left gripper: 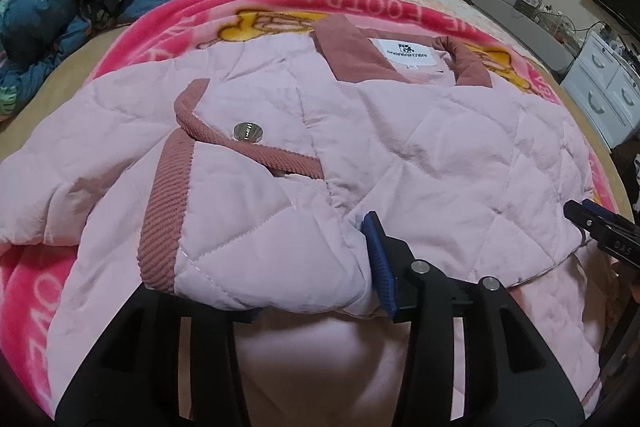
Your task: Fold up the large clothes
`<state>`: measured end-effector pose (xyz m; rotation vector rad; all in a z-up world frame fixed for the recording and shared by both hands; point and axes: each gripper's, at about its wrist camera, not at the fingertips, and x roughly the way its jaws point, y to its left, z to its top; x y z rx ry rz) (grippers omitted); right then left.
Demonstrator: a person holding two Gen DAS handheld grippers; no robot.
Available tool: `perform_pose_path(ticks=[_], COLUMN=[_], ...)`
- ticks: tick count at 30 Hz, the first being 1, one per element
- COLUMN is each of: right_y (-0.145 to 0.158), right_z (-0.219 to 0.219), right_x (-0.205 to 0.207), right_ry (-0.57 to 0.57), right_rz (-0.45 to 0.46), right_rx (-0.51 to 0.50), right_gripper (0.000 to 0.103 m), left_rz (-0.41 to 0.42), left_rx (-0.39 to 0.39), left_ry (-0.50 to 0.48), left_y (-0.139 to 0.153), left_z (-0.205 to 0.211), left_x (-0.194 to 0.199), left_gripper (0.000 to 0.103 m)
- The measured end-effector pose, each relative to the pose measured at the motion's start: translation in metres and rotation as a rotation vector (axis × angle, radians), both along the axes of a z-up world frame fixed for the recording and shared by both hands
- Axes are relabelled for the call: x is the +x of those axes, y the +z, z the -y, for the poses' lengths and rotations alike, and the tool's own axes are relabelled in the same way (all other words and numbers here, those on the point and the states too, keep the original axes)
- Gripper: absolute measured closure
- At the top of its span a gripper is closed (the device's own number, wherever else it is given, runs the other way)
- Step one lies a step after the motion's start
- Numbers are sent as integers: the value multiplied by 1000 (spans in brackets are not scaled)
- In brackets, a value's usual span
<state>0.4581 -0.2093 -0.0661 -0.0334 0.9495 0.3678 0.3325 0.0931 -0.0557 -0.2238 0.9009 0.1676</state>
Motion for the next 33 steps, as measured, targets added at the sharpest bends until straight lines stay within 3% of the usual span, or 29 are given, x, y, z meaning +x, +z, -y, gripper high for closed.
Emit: perform_pose_path(ticks=[5,9,12,18,27,33], right_y=[9,22,31,43,57,65], right_z=[-4,0,2,-8,-29,-47], right_x=[0,-3,-6,-14,-29,-43], right_ry=[-13,-27,-27,-12,44,84], right_rz=[-12,-47,-71,-64,-35,3], right_rx=[-10,92,175,204,204,188], right_gripper=[20,12,10,5,4,4], left_rz=[-7,-42,-41,-20,42,55], left_rx=[-1,-27,-50,-4,9,4], left_ry=[-4,17,41,60,109,167], left_y=[7,11,18,36,63,60], left_z=[1,-4,-9,-14,-38,-61], left_x=[-3,-11,-20,-42,-76,-103], left_gripper=[61,40,33,9,9,9])
